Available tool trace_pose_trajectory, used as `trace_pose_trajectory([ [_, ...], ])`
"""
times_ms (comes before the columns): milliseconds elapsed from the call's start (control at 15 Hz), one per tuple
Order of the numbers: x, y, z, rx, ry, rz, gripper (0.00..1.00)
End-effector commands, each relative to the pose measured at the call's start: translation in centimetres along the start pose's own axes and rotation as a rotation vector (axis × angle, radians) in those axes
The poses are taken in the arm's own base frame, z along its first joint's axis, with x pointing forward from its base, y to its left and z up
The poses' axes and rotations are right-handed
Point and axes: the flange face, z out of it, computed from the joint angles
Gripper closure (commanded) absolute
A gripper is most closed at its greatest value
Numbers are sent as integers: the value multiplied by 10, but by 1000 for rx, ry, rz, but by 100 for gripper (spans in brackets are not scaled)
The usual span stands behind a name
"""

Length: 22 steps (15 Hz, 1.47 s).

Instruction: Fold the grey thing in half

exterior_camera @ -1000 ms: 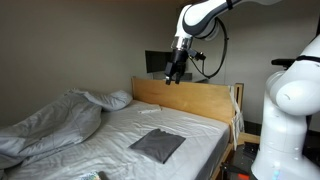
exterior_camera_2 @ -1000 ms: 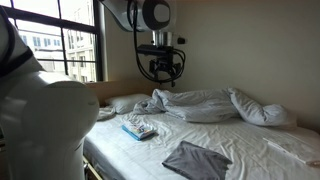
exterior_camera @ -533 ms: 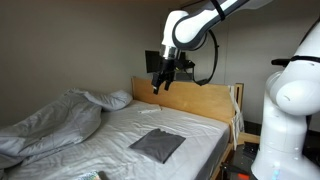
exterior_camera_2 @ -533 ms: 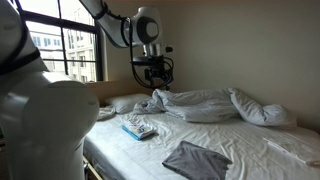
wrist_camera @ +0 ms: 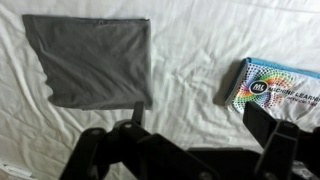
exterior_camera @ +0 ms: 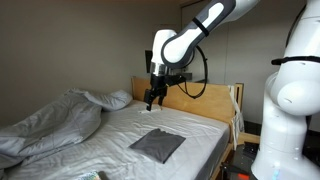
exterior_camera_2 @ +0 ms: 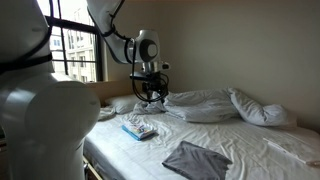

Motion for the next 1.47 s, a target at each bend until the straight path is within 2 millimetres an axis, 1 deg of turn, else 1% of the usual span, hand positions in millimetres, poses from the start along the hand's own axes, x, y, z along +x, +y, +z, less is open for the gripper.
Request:
trace_pose_trajectory([
  [0,2,-1,1,1,-4,-1,0],
  [533,4,-1,1,3,-2,-1,0],
  [600,-1,-3,5,-43,19,-30,0],
  [667,-4,-8,13,-73,24,-68,0],
  [933,-6,-22,29,-152,105,-144,0],
  [1133,-5,-30,39,-200,185,-163,0],
  [1267,-5,-31,47,-241,215,-163,0],
  [1400,-7,-30,61,-291,212,-144,0],
])
